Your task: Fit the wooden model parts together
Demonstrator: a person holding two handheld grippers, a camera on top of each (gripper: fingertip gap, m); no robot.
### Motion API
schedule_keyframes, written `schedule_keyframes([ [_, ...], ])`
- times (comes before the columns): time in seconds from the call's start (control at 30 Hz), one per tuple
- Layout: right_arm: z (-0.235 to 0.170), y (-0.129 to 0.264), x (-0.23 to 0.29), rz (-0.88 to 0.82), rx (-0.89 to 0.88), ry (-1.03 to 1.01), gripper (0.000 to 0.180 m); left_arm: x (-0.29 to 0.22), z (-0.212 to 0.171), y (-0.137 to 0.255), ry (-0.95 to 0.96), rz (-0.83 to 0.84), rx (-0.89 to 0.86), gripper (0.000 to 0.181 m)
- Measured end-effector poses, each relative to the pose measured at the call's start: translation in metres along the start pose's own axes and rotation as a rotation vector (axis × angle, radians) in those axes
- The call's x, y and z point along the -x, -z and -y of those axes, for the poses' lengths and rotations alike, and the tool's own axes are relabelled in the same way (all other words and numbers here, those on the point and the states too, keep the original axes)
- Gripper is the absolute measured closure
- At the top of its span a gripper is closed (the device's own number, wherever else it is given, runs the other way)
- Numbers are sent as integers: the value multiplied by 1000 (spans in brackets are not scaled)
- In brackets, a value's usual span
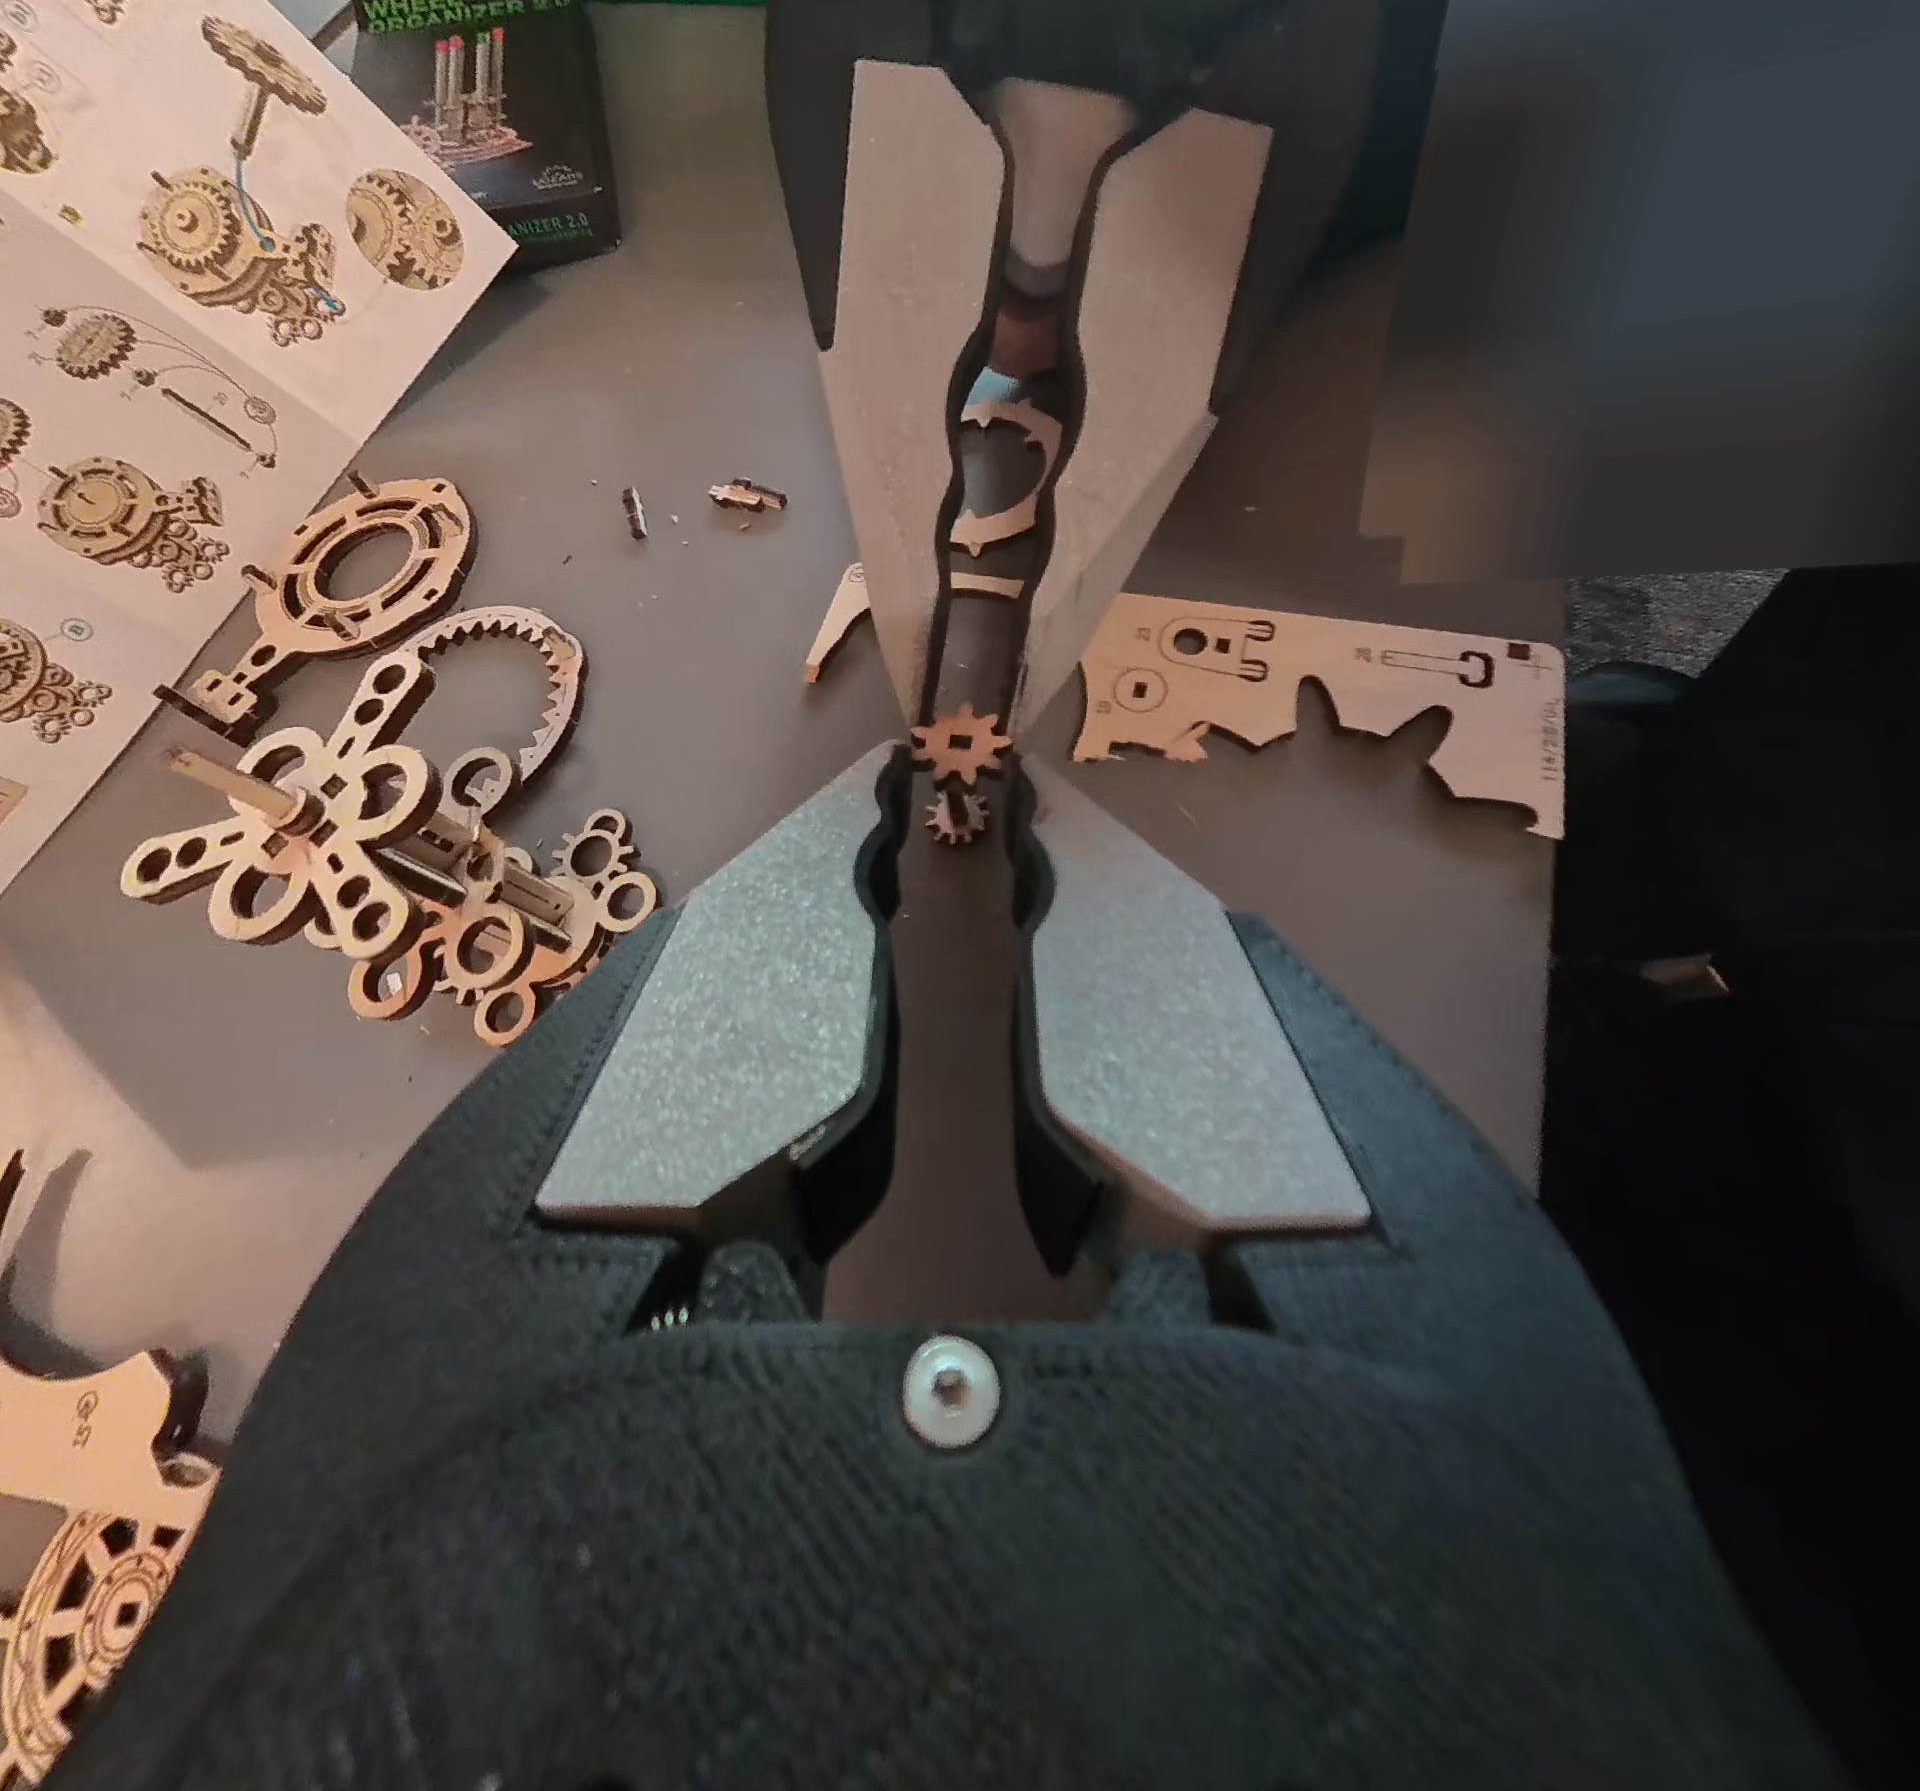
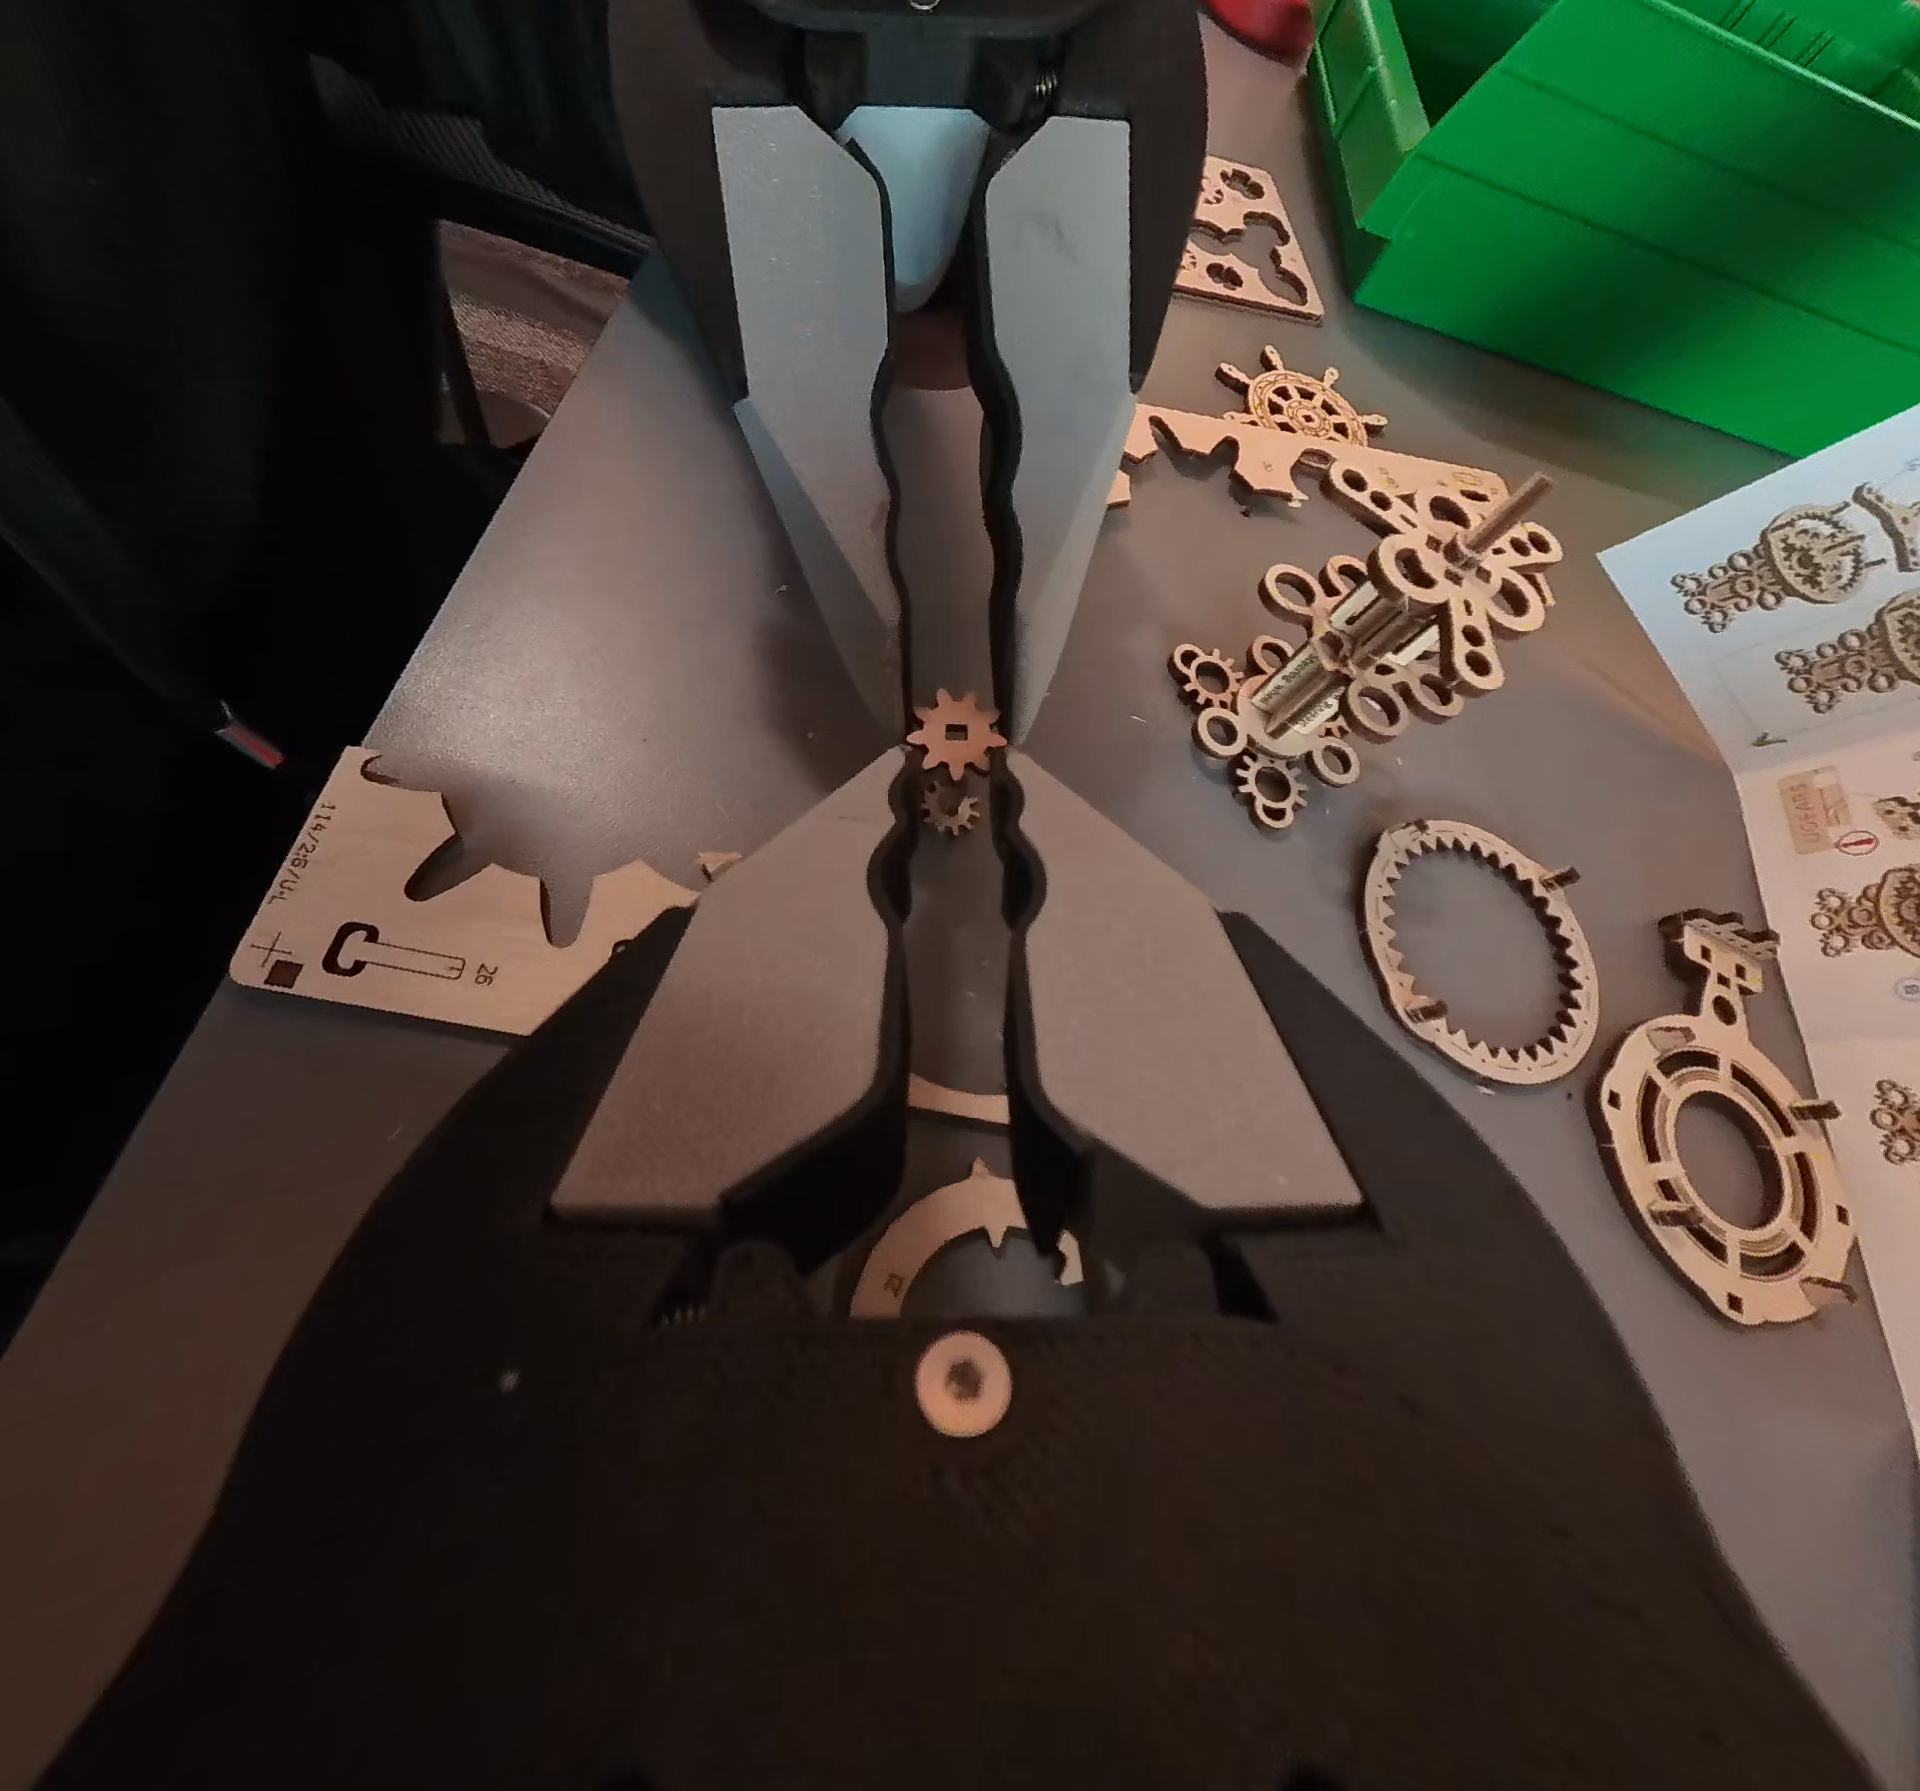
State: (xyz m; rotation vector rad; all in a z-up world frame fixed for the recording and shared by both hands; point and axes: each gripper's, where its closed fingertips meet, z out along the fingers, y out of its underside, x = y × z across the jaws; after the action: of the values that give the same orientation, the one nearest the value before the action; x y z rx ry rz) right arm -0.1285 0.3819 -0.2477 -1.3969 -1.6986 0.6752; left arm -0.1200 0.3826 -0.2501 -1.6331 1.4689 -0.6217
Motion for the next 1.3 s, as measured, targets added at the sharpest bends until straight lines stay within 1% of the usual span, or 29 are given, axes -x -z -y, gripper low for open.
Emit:
schedule_keyframes([
  [0.13, -5, -2, -4, 5, 32, 27, 170, 4, -4, -4, 13, 13, 35, 166],
  [0.3, -6, 1, 0, 63, 14, 42, 170, -1, -2, -3, -1, 30, 29, 166],
  [0.6, -5, 1, 2, 141, 18, 143, 170, -2, -1, -2, 70, -12, 14, 165],
  [1.03, -12, -3, 2, 318, 92, 236, 170, -1, -10, -6, 41, 34, 83, 168],
  [1.3, -10, -3, -2, 316, 83, 209, 171, 3, -8, -4, 79, 32, 62, 169],
])
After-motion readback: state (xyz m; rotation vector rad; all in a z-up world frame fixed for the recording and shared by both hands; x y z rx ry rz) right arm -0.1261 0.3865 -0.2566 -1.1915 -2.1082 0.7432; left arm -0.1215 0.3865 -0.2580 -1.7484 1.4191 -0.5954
